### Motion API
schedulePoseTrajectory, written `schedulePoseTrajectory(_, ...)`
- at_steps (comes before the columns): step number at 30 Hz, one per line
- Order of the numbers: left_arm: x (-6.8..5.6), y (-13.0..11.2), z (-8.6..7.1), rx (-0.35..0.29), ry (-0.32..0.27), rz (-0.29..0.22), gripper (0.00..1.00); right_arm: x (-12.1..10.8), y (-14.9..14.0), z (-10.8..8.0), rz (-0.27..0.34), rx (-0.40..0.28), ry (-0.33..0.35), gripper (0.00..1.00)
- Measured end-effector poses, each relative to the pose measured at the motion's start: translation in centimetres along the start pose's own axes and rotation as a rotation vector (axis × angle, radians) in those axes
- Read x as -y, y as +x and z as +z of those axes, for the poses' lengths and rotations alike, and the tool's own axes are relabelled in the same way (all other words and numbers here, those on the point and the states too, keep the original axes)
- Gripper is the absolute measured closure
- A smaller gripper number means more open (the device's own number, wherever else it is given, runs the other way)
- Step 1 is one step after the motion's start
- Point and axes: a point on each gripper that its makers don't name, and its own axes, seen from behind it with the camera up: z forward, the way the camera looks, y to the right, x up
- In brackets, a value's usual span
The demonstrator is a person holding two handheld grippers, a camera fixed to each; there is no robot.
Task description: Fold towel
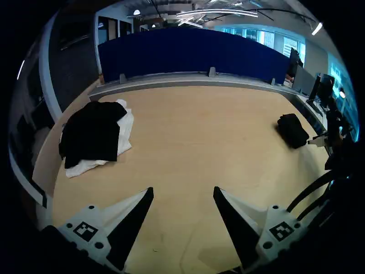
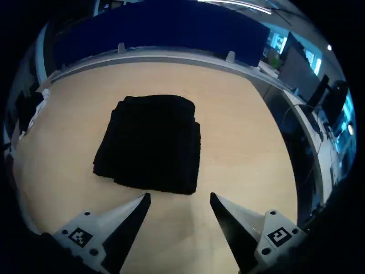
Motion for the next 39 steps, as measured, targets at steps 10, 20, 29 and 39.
schedulePoseTrajectory(10,0.4,0.8,0.1,-0.029,-0.002,-0.021,0.03,4.4,4.1,-3.1,-0.027,-0.167,0.072,0.00)
schedulePoseTrajectory(20,0.6,2.9,0.9,-0.083,-0.013,-0.031,0.02,10.5,11.7,-9.5,0.049,-0.483,0.149,0.00)
schedulePoseTrajectory(29,0.3,4.0,1.2,-0.116,-0.024,-0.031,0.02,11.8,14.3,-13.1,0.116,-0.659,0.125,0.00)
schedulePoseTrajectory(39,0.6,8.9,1.1,-0.293,-0.023,-0.052,0.03,12.7,16.3,-14.6,0.131,-0.724,0.091,0.00)
